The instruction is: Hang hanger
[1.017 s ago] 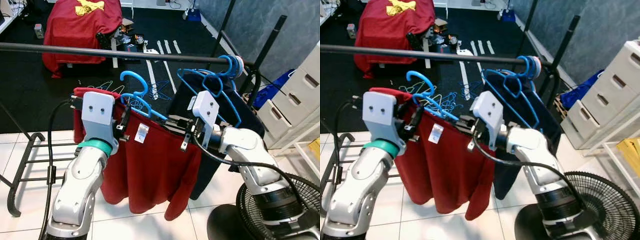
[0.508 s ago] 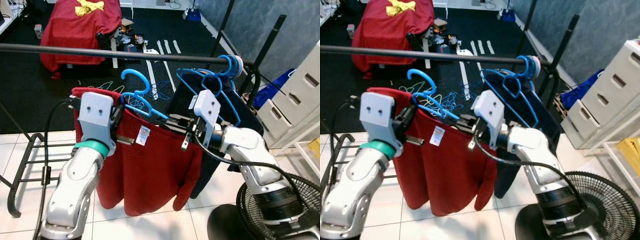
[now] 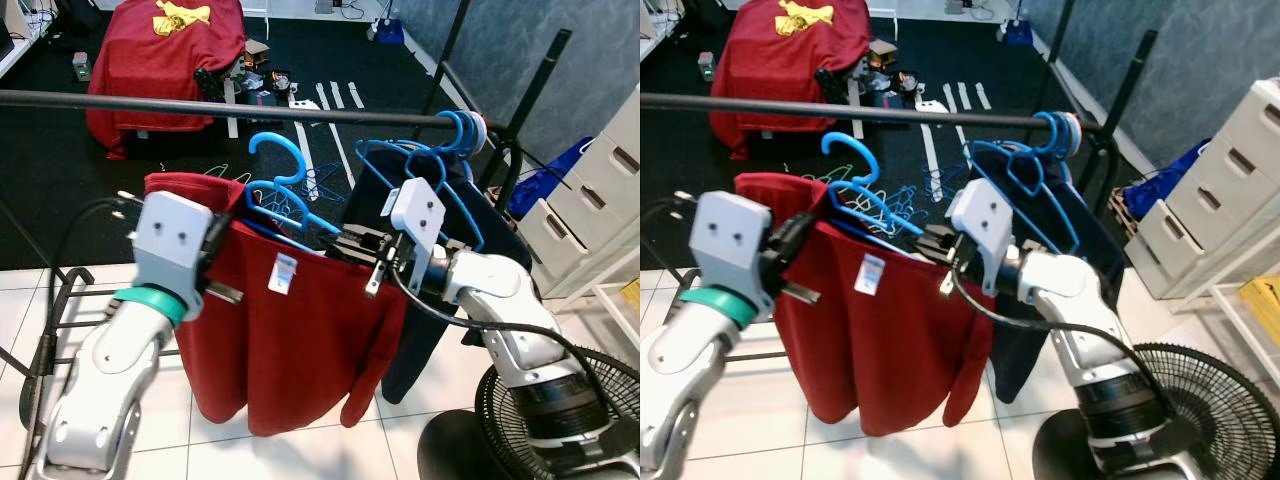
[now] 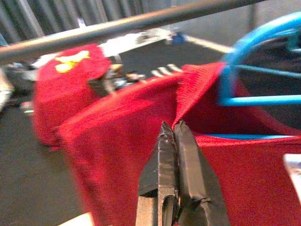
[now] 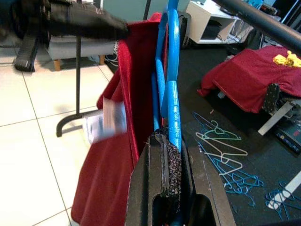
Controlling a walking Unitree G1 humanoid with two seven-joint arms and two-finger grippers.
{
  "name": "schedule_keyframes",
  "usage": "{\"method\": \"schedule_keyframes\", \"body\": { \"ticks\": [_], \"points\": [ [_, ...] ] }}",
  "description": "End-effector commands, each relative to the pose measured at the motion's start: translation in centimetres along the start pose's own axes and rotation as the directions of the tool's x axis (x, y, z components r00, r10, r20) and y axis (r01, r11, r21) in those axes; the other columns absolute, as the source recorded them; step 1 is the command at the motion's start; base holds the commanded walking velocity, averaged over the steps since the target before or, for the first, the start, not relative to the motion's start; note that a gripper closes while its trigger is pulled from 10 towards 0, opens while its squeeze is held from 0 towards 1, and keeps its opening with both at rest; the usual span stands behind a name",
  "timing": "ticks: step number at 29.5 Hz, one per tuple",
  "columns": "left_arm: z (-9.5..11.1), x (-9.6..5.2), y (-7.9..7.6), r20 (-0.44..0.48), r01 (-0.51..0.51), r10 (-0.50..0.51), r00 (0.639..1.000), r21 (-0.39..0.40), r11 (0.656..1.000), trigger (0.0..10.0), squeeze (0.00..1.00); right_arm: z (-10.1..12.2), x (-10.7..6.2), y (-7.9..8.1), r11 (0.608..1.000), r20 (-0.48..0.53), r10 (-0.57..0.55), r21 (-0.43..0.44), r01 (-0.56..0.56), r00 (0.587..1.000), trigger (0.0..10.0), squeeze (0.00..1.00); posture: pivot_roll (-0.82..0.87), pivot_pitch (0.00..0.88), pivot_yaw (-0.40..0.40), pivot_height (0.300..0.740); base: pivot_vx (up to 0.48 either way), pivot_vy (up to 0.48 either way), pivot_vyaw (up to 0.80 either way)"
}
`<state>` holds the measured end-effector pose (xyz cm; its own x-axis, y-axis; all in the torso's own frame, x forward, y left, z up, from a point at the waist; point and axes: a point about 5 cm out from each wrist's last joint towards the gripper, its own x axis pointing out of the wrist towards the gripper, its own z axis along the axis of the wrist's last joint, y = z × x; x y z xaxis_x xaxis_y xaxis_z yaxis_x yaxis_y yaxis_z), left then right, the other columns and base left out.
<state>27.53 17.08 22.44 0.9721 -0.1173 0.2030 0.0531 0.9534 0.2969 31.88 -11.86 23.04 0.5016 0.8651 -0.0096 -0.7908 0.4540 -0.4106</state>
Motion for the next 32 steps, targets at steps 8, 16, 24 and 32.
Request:
{"method": "schedule_keyframes", "body": {
  "ticks": [8,16,24,32],
  "points": [
    [-0.2,1.4,4.8,0.008,-0.363,0.369,0.929,0.199,0.910,0.0,0.00,0.2,-2.8,2.5,0.989,-0.048,0.149,-0.014,-0.150,0.988,10.0,0.00,0.00,0.057,0.045,0.740,0.000,0.000,0.00],
    [-1.1,1.6,5.8,-0.033,-0.379,0.407,0.913,0.298,0.876,0.0,0.00,0.9,-3.6,2.0,0.994,-0.044,0.102,-0.031,-0.104,0.994,10.0,0.00,-0.01,0.057,0.061,0.740,0.000,0.000,0.00],
    [0.5,1.9,2.6,-0.011,-0.067,0.066,0.998,-0.023,0.998,10.0,0.00,1.2,-3.8,-0.1,0.997,-0.015,-0.047,-0.058,0.046,0.999,10.0,0.00,0.00,0.051,0.068,0.740,0.000,0.000,0.00],
    [3.9,1.2,0.6,0.111,0.168,-0.148,0.983,-0.204,0.964,10.0,1.00,2.6,-2.4,-2.0,0.986,0.079,-0.159,-0.045,0.163,0.984,10.0,0.00,0.02,0.045,0.068,0.740,0.000,0.000,0.00]
  ]
}}
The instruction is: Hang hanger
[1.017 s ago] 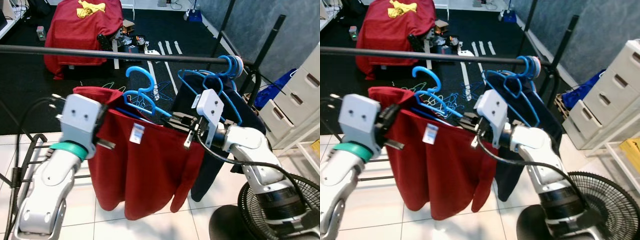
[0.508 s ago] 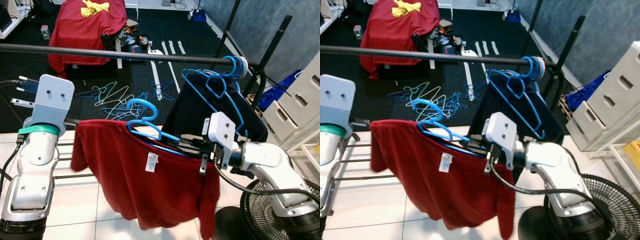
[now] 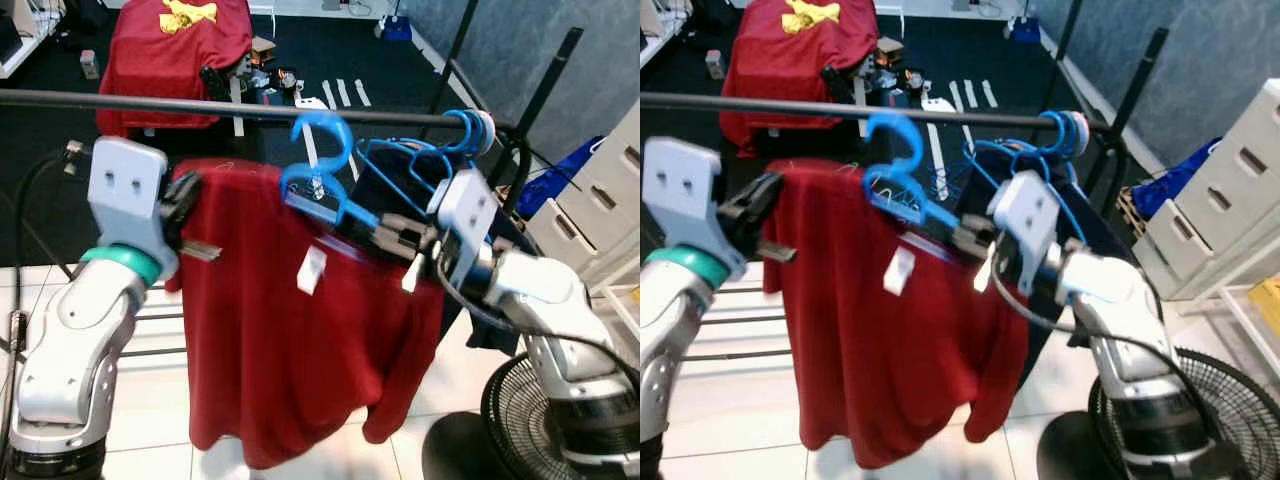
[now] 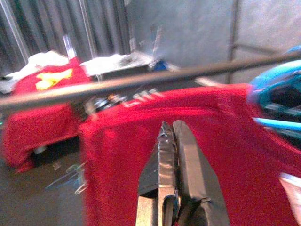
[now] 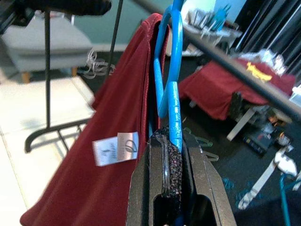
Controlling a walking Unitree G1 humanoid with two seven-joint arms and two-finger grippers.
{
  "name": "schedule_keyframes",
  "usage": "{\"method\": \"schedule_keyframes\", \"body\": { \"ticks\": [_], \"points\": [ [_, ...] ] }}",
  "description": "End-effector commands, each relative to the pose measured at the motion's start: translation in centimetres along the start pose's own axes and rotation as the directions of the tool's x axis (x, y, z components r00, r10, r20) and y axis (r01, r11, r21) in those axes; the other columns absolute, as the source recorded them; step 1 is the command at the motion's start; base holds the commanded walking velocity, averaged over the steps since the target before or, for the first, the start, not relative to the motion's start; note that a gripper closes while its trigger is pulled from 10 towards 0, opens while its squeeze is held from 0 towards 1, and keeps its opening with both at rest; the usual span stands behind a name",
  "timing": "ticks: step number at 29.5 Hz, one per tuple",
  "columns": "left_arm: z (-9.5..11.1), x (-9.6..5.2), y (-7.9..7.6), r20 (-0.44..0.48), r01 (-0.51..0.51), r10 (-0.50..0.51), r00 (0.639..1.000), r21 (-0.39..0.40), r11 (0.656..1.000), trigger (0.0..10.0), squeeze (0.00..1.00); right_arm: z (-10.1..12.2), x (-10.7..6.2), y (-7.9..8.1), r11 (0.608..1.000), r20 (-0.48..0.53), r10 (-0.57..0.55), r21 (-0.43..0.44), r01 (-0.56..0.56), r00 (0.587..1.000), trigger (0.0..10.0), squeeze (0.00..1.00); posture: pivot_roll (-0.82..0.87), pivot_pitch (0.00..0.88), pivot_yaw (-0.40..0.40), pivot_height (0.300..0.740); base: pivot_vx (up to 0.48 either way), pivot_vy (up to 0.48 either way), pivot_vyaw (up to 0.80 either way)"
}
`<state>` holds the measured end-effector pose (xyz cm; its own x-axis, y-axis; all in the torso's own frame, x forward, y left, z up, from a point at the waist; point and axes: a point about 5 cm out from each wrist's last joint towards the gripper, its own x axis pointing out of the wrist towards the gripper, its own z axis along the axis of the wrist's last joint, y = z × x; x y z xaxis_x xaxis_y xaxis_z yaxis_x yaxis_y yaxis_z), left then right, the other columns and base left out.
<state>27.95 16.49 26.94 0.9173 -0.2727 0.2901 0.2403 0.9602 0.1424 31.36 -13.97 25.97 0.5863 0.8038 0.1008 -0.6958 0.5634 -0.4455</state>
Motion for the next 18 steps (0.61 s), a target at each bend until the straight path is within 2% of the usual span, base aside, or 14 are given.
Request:
{"method": "schedule_keyframes", "body": {
  "ticks": [1,4,5,6,7,8,9,16,18],
  "points": [
    [-0.4,-0.2,-0.3,-0.032,0.021,-0.022,0.999,-0.022,1.000,10.0,1.00,0.3,-0.1,-0.2,1.000,0.024,-0.018,-0.005,0.018,1.000,10.0,0.00,0.02,0.045,0.068,0.740,0.000,0.000,0.00],
    [-0.4,-0.2,-0.3,-0.033,0.021,-0.021,0.999,-0.020,1.000,10.0,1.00,0.3,-0.1,-0.2,1.000,0.023,-0.018,-0.004,0.018,1.000,10.0,0.00,0.02,0.045,0.068,0.740,0.000,0.000,0.00],
    [-1.3,-0.5,-1.5,-0.055,0.042,-0.046,0.997,-0.080,0.996,10.0,1.00,0.7,0.5,-0.2,1.000,0.037,0.011,-0.013,-0.010,0.999,10.0,0.00,0.01,0.039,0.053,0.740,0.000,0.000,0.00],
    [-1.3,-0.5,-1.5,-0.055,0.042,-0.046,0.997,-0.080,0.996,10.0,1.00,0.7,0.5,-0.2,1.000,0.037,0.011,-0.013,-0.010,0.999,10.0,0.00,0.01,0.039,0.053,0.740,0.000,0.000,0.00],
    [-2.0,-0.5,-2.6,-0.072,0.053,-0.061,0.995,-0.109,0.993,10.0,1.00,1.1,0.9,-0.2,0.999,0.047,0.032,-0.020,-0.031,0.998,10.0,0.00,0.01,0.038,0.048,0.740,0.000,0.000,0.00],
    [-2.0,-0.5,-2.6,-0.072,0.053,-0.061,0.995,-0.109,0.993,10.0,1.00,1.1,0.9,-0.2,0.999,0.047,0.032,-0.020,-0.031,0.998,10.0,0.00,0.01,0.038,0.048,0.740,0.000,0.000,0.00],
    [-2.6,-0.5,-3.4,-0.088,0.067,-0.078,0.993,-0.125,0.990,10.0,1.00,1.3,1.2,-0.2,0.999,0.057,0.046,-0.024,-0.044,0.997,10.0,0.00,0.01,0.038,0.047,0.740,0.000,0.000,0.00],
    [-3.7,0.4,-3.9,-0.110,0.024,-0.038,0.993,-0.118,0.993,10.0,1.00,1.7,1.5,-0.1,0.999,0.077,0.046,-0.017,-0.045,0.996,10.0,0.00,0.00,0.037,0.046,0.740,0.000,0.000,0.00],
    [-3.7,1.4,-4.0,-0.097,0.022,-0.031,0.995,-0.098,0.995,10.0,1.00,1.9,2.1,0.3,1.000,0.109,0.022,0.012,-0.023,0.994,10.0,0.00,-0.01,0.038,0.051,0.740,0.000,0.000,0.00]
  ]
}}
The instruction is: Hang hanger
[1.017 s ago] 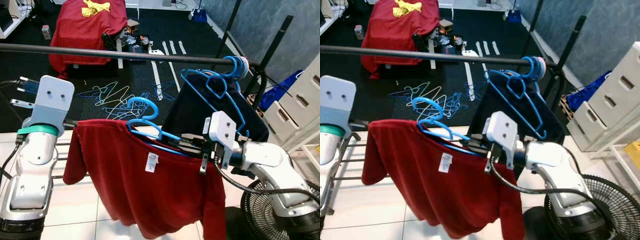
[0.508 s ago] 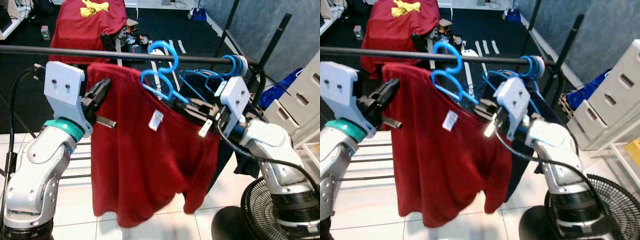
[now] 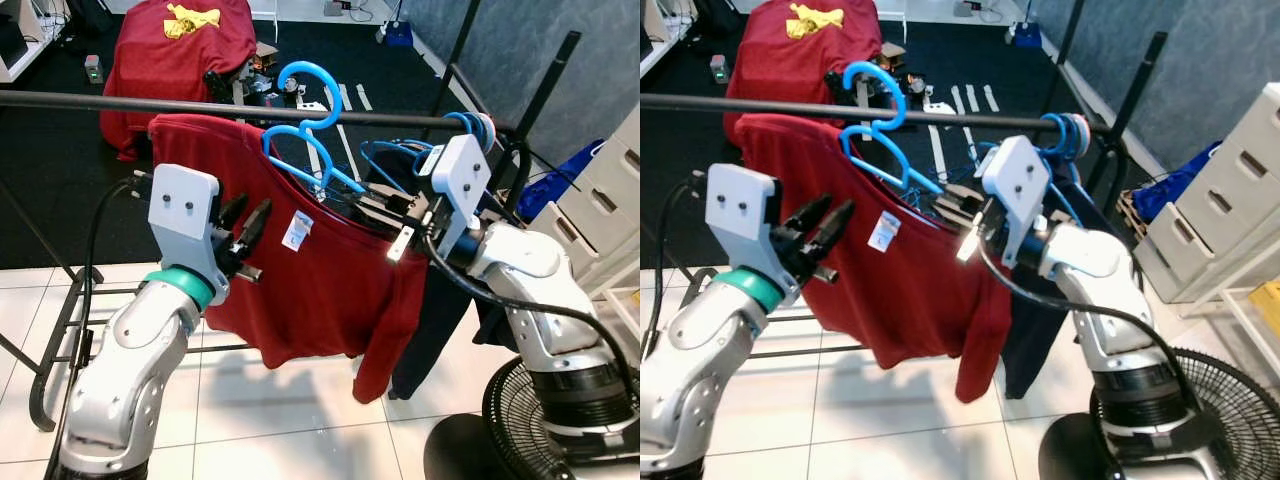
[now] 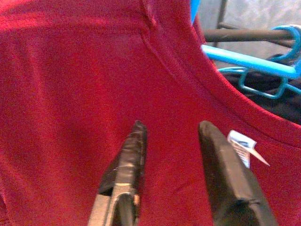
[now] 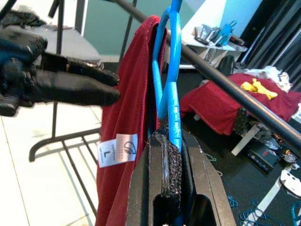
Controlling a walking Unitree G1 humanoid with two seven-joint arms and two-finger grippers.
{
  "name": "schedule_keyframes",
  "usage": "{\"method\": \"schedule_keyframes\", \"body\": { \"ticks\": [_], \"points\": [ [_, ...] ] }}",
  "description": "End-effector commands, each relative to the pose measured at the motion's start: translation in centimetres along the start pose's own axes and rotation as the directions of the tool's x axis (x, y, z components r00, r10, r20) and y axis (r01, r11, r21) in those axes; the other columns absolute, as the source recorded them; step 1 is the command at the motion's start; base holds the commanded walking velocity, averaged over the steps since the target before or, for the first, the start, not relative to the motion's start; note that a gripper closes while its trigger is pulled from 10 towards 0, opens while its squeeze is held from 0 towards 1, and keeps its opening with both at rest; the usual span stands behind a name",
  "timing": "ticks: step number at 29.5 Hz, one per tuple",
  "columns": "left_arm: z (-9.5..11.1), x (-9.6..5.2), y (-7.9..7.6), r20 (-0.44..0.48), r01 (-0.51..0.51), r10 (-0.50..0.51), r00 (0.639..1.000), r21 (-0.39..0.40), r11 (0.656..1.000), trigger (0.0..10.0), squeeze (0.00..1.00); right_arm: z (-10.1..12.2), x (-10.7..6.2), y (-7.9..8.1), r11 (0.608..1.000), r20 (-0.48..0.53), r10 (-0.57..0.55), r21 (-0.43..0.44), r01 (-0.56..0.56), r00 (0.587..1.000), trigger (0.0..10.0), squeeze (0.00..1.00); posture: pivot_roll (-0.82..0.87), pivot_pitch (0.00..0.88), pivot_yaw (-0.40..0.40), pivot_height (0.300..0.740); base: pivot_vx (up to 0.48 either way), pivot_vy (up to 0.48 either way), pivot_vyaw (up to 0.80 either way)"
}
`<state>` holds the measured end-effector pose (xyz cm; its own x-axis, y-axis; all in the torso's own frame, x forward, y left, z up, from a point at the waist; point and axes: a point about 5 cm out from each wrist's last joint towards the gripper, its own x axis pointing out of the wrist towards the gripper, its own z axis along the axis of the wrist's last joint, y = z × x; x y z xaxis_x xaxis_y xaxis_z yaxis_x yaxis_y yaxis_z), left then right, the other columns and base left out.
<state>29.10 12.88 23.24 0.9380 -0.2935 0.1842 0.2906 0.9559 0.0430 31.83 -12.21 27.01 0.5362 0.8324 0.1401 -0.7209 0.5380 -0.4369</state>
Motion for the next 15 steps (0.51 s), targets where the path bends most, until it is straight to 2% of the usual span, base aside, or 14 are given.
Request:
{"method": "schedule_keyframes", "body": {
  "ticks": [1,3,4,8,9,10,13,14,15],
  "points": [
    [0.0,0.5,-0.2,0.009,0.002,-0.002,1.000,0.012,1.000,10.0,1.00,0.8,0.4,0.1,1.000,0.048,-0.011,-0.002,0.011,0.999,10.0,0.00,-0.01,0.038,0.051,0.740,0.000,0.000,0.00],
    [0.0,0.5,-0.2,0.009,0.002,-0.002,1.000,0.012,1.000,10.0,1.00,0.8,0.4,0.1,1.000,0.048,-0.011,-0.002,0.011,0.999,10.0,0.00,-0.01,0.038,0.051,0.740,0.000,0.000,0.00],
    [0.3,0.6,0.0,0.014,-0.008,0.008,1.000,0.017,1.000,10.0,0.80,0.8,0.5,0.3,1.000,0.056,-0.017,0.007,0.016,0.998,10.0,0.00,0.00,0.040,0.051,0.740,0.000,0.000,0.00],
    [0.7,0.5,0.5,0.018,-0.023,0.023,1.000,0.012,1.000,10.0,0.83,0.8,0.6,0.4,1.000,0.059,-0.021,0.014,0.020,0.998,10.0,0.00,0.00,0.043,0.050,0.740,0.000,0.000,0.00],
    [1.0,0.2,0.9,0.026,-0.037,0.037,0.999,0.000,0.999,10.0,1.00,0.7,0.6,0.5,1.000,0.058,-0.021,0.017,0.020,0.998,10.0,0.00,0.00,0.045,0.048,0.740,0.000,0.000,0.00],
    [1.7,0.0,1.0,0.046,-0.039,0.041,0.998,-0.041,0.998,10.0,0.89,0.5,0.6,0.6,1.000,0.052,-0.014,0.023,0.013,0.999,10.0,0.00,0.00,0.047,0.045,0.740,0.000,0.000,0.00],
    [2.2,-0.2,1.0,0.061,-0.037,0.041,0.997,-0.070,0.997,10.0,0.89,0.3,0.6,0.7,1.000,0.047,-0.009,0.027,0.007,0.999,10.0,0.00,0.00,0.048,0.044,0.740,0.000,0.000,0.00],
    [2.6,-0.3,0.8,0.077,-0.020,0.028,0.997,-0.101,0.995,10.0,0.00,0.1,0.5,0.8,0.999,0.040,-0.004,0.032,0.003,0.999,10.0,0.00,0.00,0.049,0.042,0.740,0.000,0.000,0.00],
    [2.9,-0.2,0.6,0.090,-0.008,0.019,0.996,-0.124,0.992,10.0,0.00,-0.1,0.6,0.9,0.999,0.034,0.004,0.037,-0.005,0.999,10.0,0.00,0.01,0.052,0.041,0.740,0.000,0.000,0.00]
  ]
}}
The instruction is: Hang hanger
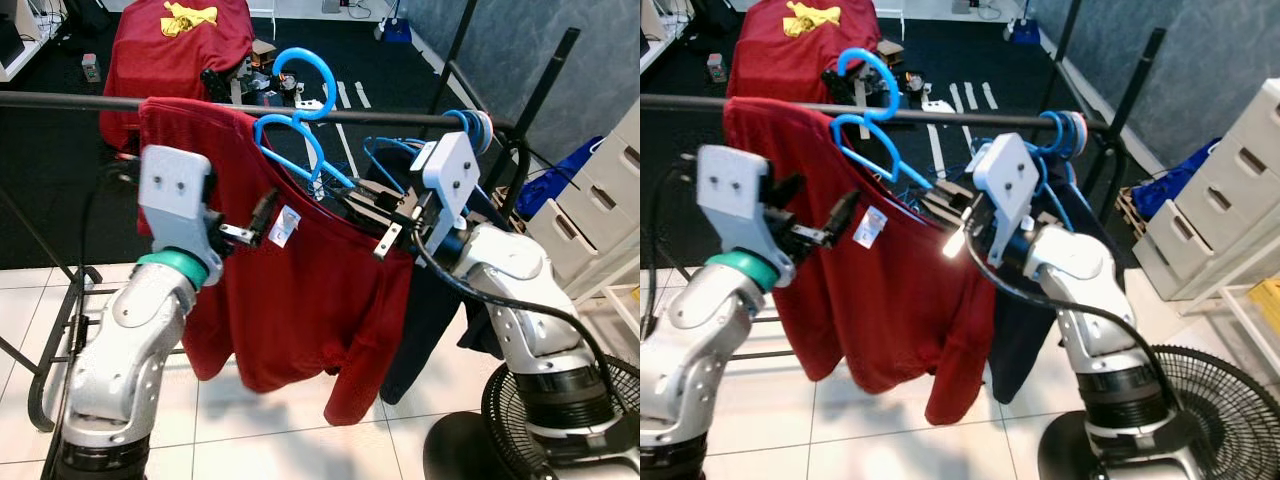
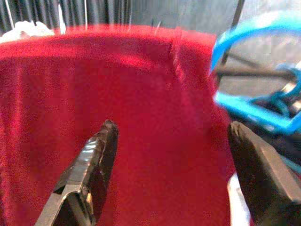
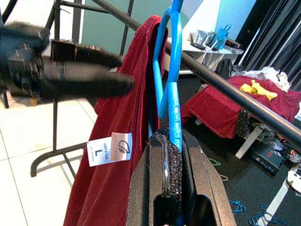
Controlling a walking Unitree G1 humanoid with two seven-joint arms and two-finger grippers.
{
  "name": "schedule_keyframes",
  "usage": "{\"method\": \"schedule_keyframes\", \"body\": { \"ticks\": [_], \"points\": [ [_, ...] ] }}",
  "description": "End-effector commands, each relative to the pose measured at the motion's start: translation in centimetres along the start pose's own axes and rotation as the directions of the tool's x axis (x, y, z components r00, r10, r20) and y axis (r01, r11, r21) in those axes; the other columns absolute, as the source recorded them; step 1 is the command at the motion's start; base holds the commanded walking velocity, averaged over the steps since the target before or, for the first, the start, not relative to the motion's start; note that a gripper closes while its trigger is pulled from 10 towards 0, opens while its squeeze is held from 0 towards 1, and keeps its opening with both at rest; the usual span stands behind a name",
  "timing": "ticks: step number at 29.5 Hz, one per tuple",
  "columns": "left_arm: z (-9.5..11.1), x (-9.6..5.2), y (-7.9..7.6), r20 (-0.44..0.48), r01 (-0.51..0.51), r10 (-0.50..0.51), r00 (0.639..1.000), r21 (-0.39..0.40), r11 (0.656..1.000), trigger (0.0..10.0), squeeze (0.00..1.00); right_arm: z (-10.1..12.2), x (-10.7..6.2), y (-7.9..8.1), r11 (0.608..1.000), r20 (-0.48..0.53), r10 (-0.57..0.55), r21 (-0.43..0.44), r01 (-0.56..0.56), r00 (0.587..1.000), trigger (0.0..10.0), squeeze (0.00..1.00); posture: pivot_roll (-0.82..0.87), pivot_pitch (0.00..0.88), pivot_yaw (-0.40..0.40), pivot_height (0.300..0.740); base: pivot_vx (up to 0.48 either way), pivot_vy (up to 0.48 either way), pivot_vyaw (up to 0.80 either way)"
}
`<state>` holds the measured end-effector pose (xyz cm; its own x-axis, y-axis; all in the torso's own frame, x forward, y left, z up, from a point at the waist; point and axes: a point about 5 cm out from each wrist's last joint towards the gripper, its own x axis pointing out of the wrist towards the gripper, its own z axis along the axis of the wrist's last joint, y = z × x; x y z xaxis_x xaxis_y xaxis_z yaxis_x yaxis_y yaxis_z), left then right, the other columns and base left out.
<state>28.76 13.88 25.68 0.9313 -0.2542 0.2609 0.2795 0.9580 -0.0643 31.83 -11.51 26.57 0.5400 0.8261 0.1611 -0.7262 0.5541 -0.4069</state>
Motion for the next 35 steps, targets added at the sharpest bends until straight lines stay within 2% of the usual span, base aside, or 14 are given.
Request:
{"method": "schedule_keyframes", "body": {
  "ticks": [1,5,10,12,14,16,22,23,24,25,29,30,33,35],
  "points": [
    [0.4,-0.1,-0.4,0.011,0.021,-0.021,1.000,-0.023,1.000,10.0,0.00,0.1,0.1,0.4,1.000,0.017,0.020,0.006,-0.020,1.000,10.0,0.00,0.01,0.052,0.041,0.740,0.000,0.000,0.00],
    [0.8,0.4,-0.7,0.031,0.043,-0.041,0.999,-0.053,0.998,10.0,0.00,-0.4,0.3,1.0,0.999,0.005,0.049,0.020,-0.049,0.999,10.0,0.00,0.01,0.056,0.038,0.740,0.000,0.000,0.00],
    [0.6,0.6,-1.1,0.020,0.045,-0.045,0.999,-0.035,0.998,10.0,0.00,-0.4,0.6,1.2,0.998,0.008,0.057,0.023,-0.057,0.998,10.0,0.00,0.01,0.057,0.040,0.740,0.000,0.000,0.00],
    [-0.1,0.8,-0.3,0.002,-0.045,0.045,0.999,0.074,0.996,10.0,0.00,0.0,0.8,1.2,0.998,0.024,0.063,0.018,-0.064,0.998,10.0,0.00,0.00,0.058,0.042,0.740,0.000,0.000,0.00],
    [-0.1,0.8,-0.3,0.002,-0.045,0.045,0.999,0.074,0.996,10.0,0.00,0.0,0.8,1.2,0.998,0.024,0.063,0.018,-0.064,0.998,10.0,0.00,0.00,0.058,0.042,0.740,0.000,0.000,0.00],
    [-0.3,0.8,0.2,-0.003,-0.081,0.082,0.997,0.117,0.990,10.0,0.00,0.4,0.8,1.3,0.998,0.032,0.067,0.012,-0.067,0.997,10.0,0.00,0.00,0.058,0.045,0.740,0.000,0.000,0.00],
    [-0.2,0.3,1.0,-0.021,-0.072,0.074,0.997,0.104,0.992,10.0,0.00,0.6,0.4,1.0,0.998,0.031,0.061,0.000,-0.061,0.998,10.0,0.00,0.00,0.062,0.049,0.740,0.000,0.000,0.00],
    [0.0,0.2,1.1,-0.031,-0.043,0.045,0.999,0.048,0.998,10.0,0.00,0.6,0.2,0.9,0.998,0.026,0.056,-0.005,-0.056,0.998,10.0,0.00,0.00,0.061,0.049,0.740,0.000,0.000,0.00],
    [0.0,0.2,1.1,-0.031,-0.043,0.045,0.999,0.048,0.998,10.0,0.00,0.6,0.2,0.9,0.998,0.026,0.056,-0.005,-0.056,0.998,10.0,0.00,0.00,0.061,0.049,0.740,0.000,0.000,0.00],
    [0.3,0.0,0.9,-0.032,0.004,-0.005,0.999,-0.022,1.000,10.0,0.00,0.5,0.1,0.7,0.999,0.020,0.052,-0.008,-0.052,0.998,10.0,0.00,0.00,0.061,0.050,0.740,0.000,0.000,0.00],
    [0.4,-0.5,0.7,-0.042,0.079,-0.082,0.996,-0.078,0.994,10.0,0.00,0.4,0.0,0.7,0.999,0.015,0.049,-0.010,-0.048,0.999,10.0,0.00,0.00,0.060,0.051,0.740,0.000,0.000,0.00],
    [0.4,-0.5,0.7,-0.042,0.079,-0.082,0.996,-0.078,0.994,10.0,0.00,0.4,0.0,0.7,0.999,0.015,0.049,-0.010,-0.048,0.999,10.0,0.00,0.00,0.060,0.051,0.740,0.000,0.000,0.00],
    [-0.8,-0.3,0.7,-0.097,0.048,-0.044,0.994,0.040,0.998,10.0,0.00,0.6,0.2,0.6,0.999,0.024,0.047,-0.012,-0.046,0.999,10.0,0.00,0.00,0.059,0.049,0.740,0.000,0.000,0.00],
    [-0.8,-0.3,0.7,-0.097,0.048,-0.044,0.994,0.040,0.998,10.0,0.00,0.6,0.2,0.6,0.999,0.024,0.047,-0.012,-0.046,0.999,10.0,0.00,0.00,0.059,0.049,0.740,0.000,0.000,0.00]
  ]
}}
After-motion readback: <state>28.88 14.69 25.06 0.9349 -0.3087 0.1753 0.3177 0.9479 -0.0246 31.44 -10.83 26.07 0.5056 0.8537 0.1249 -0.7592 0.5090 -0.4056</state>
